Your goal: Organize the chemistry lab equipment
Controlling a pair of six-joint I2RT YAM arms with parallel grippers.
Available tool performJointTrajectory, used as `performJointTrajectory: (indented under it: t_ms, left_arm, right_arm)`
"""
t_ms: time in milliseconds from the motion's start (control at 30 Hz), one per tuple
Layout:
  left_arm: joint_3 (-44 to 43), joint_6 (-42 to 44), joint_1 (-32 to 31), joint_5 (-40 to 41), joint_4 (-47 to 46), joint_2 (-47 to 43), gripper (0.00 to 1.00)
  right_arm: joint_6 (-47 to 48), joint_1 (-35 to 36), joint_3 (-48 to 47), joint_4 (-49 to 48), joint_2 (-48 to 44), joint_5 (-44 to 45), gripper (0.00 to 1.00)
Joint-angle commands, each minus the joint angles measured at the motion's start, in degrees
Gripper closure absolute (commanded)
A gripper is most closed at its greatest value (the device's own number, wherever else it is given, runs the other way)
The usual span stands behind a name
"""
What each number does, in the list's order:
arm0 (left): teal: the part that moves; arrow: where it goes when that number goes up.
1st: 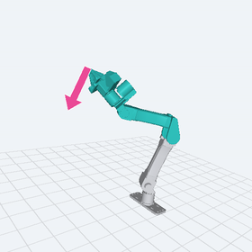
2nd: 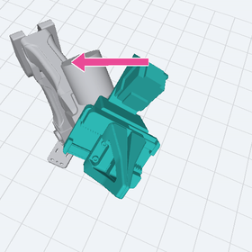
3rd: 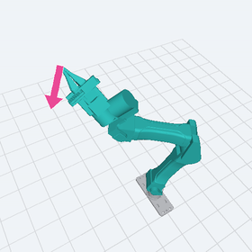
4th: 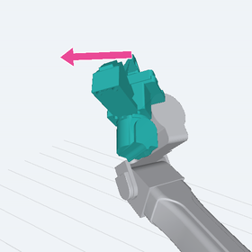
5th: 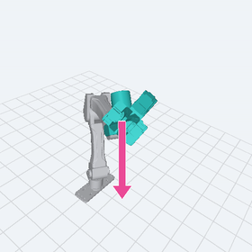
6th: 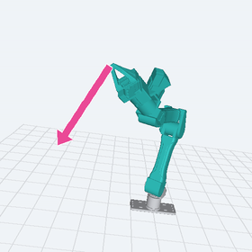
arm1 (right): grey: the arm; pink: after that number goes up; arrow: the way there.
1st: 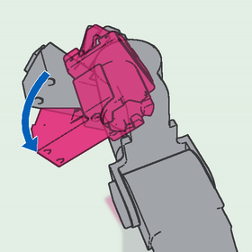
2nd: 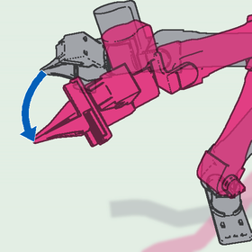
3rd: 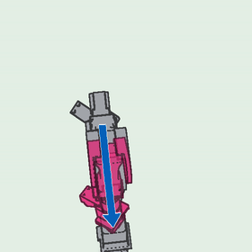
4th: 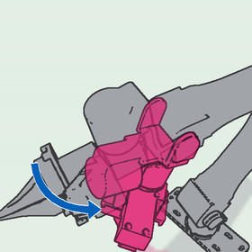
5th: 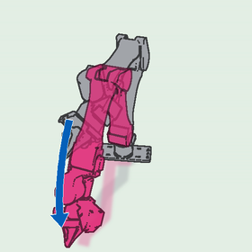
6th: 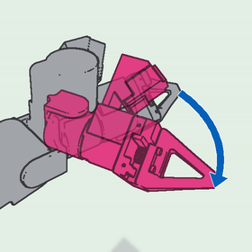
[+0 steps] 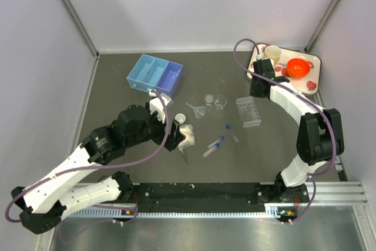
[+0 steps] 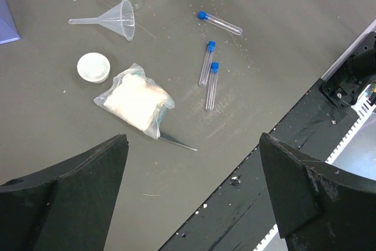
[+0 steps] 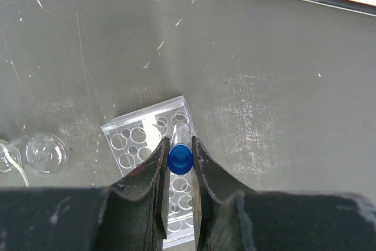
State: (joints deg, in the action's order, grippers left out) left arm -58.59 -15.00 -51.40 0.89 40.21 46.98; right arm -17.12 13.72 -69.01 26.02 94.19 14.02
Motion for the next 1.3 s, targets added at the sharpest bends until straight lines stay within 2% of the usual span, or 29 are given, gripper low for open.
performJointTrajectory:
  t_ms: [0,700,1000,1267]
  left_arm:
    - [0.0,0.5,-0.1,-0.5,-2.8,-0.8,0.01]
    - [0.7,0.6,-0.1,-0.5,-2.7,-1.1,0.01]
    - [0.6,0.6,-0.1,-0.5,-2.8,-0.8,0.01]
    - [0.6,0.6,-0.1,-0.5,-2.8,-0.6,0.01]
  right_arm:
    - [-0.3,-0.3,-0.1,-1.6,1.2,1.1,1.00]
    - [-1.1,-0.3,0.7,-2.7,4.0,0.0,0.99]
    - [-1.1,-0.3,0.9,-2.7,4.9,0.0,0.85]
    - [-1.1,-0.3,0.7,-2.6,4.2,0.0,0.58]
